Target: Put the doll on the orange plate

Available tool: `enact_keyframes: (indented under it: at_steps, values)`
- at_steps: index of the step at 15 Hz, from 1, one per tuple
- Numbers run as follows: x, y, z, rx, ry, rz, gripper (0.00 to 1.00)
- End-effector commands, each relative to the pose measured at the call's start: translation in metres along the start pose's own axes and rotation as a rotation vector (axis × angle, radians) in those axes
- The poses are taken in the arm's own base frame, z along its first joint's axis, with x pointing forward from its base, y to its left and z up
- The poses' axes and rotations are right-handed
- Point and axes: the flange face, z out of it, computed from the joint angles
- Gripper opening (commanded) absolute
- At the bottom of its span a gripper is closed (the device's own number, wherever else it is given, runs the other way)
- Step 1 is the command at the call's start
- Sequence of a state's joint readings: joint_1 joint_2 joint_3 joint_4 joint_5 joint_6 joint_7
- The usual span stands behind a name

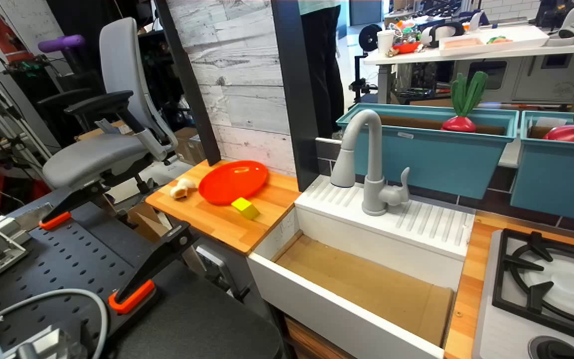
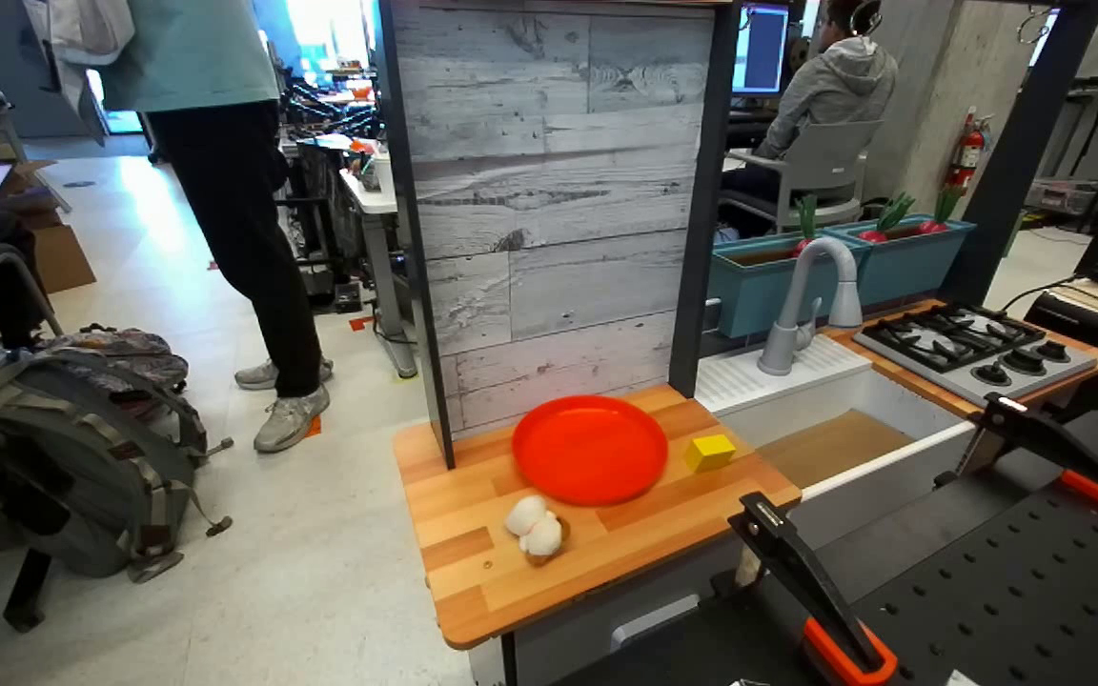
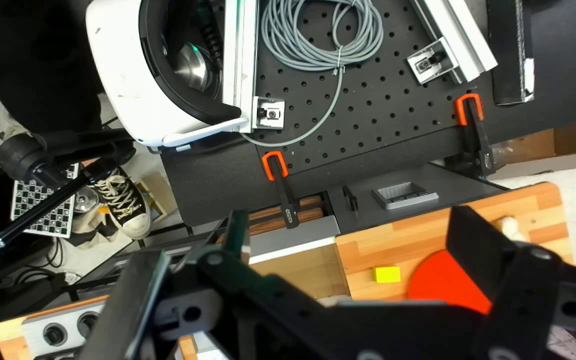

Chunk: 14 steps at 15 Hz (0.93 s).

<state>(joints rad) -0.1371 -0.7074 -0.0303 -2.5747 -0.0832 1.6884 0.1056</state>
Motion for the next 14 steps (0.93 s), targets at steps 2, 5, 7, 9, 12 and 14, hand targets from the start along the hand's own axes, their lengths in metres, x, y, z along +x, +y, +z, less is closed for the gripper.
enact_keyframes:
  at_steps: [2,5,7,9,12,14]
  values:
    - [0.022,-0.017,0.004,0.003,0.027,0.036,1.0]
    - [0.045,-0.036,0.012,0.02,0.049,0.051,1.0]
    - [0.064,-0.055,0.023,0.041,0.053,0.049,1.0]
    - [0.084,-0.078,0.038,0.062,0.057,0.043,1.0]
    - [0.114,-0.119,0.065,0.088,0.069,0.031,1.0]
    - [0.131,-0.149,0.087,0.093,0.08,0.017,1.0]
